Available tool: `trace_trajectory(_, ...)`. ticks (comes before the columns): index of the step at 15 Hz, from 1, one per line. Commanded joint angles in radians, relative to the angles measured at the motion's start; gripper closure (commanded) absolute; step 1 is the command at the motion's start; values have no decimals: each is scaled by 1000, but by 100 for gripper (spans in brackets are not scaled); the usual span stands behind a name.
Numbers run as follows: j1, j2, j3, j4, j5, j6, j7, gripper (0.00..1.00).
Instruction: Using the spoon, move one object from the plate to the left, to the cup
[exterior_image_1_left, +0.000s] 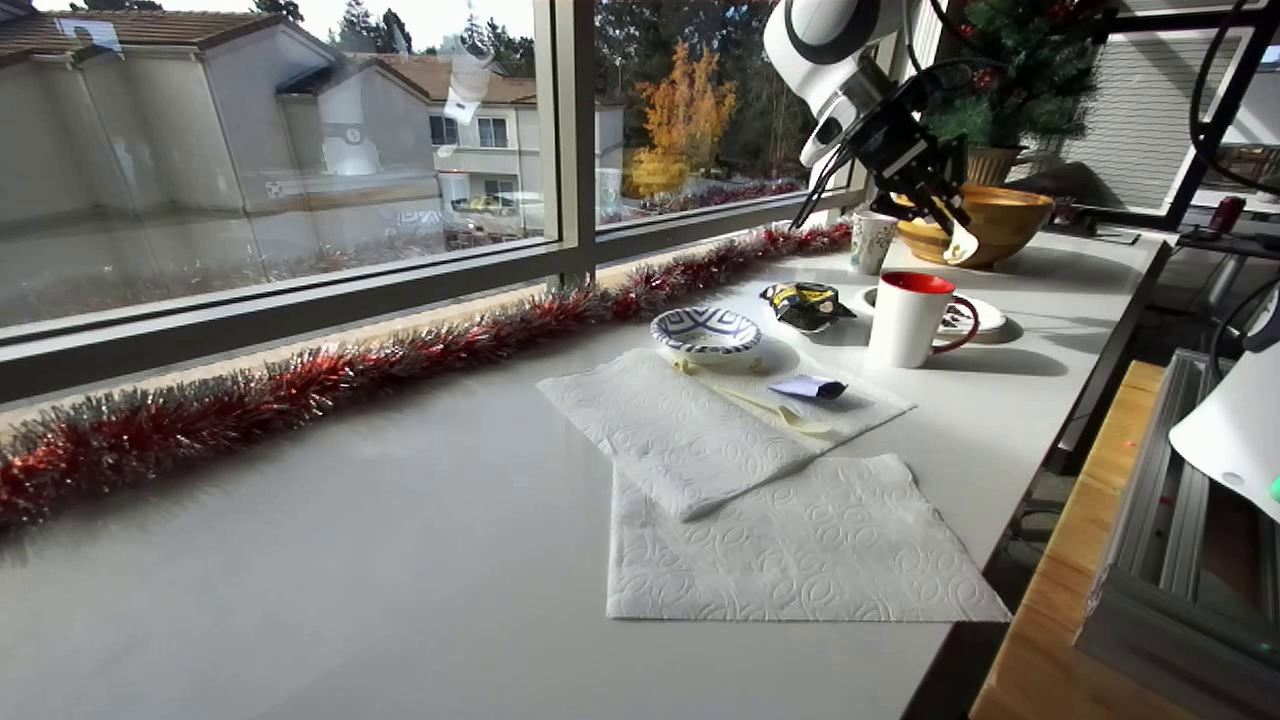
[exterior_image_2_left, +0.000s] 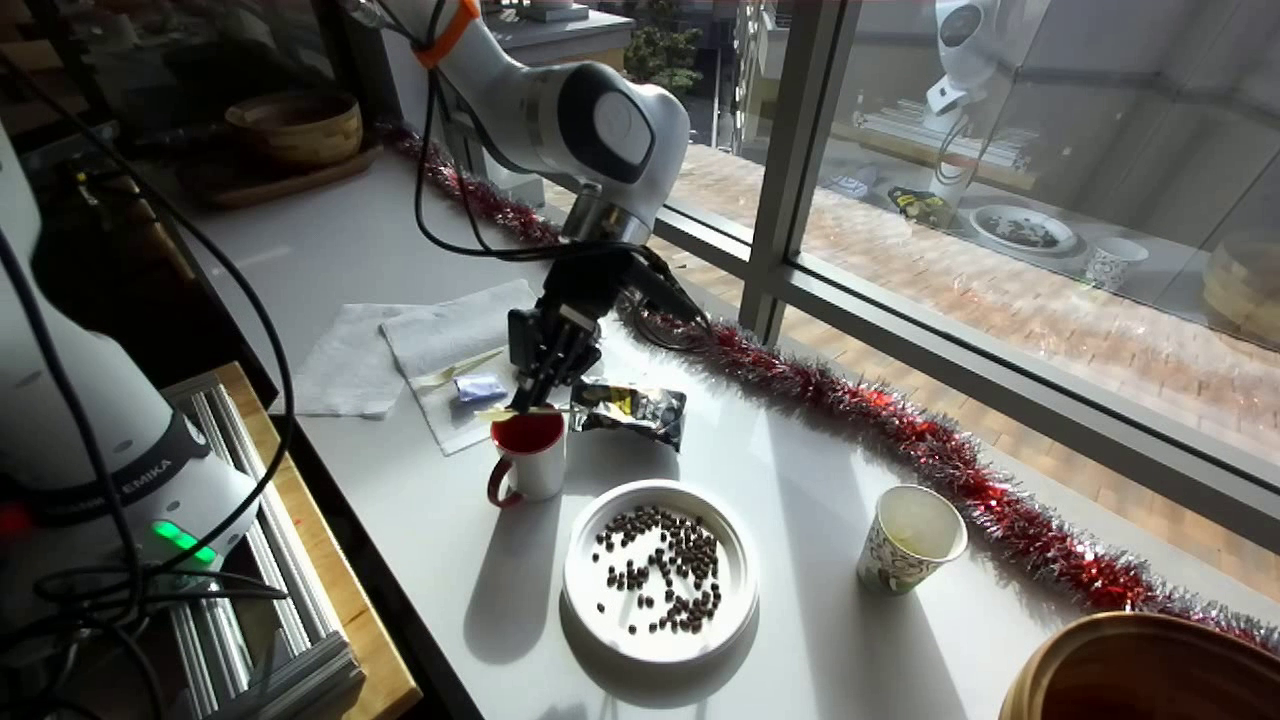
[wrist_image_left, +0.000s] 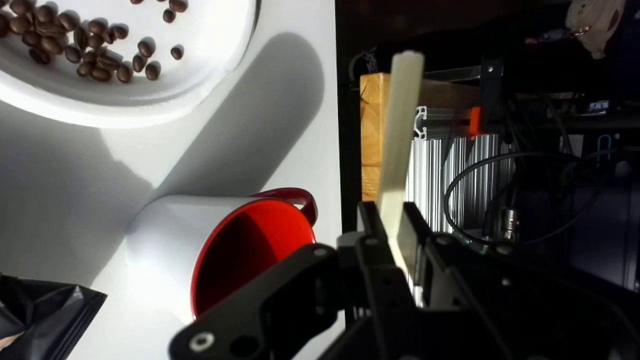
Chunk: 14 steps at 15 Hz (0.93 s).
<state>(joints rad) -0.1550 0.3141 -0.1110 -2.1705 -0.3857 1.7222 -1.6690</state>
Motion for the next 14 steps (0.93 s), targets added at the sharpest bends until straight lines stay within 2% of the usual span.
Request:
trace_trajectory(1,8,46,-3,60,-46,-67,99,97)
trace_trajectory(7,22,100,8,153,-87,-99,301,97)
trace_trajectory(9,12,97,28,160,-59,-86,265,97)
trace_trajectory(14,-15,38,90,124,51,68,99,97)
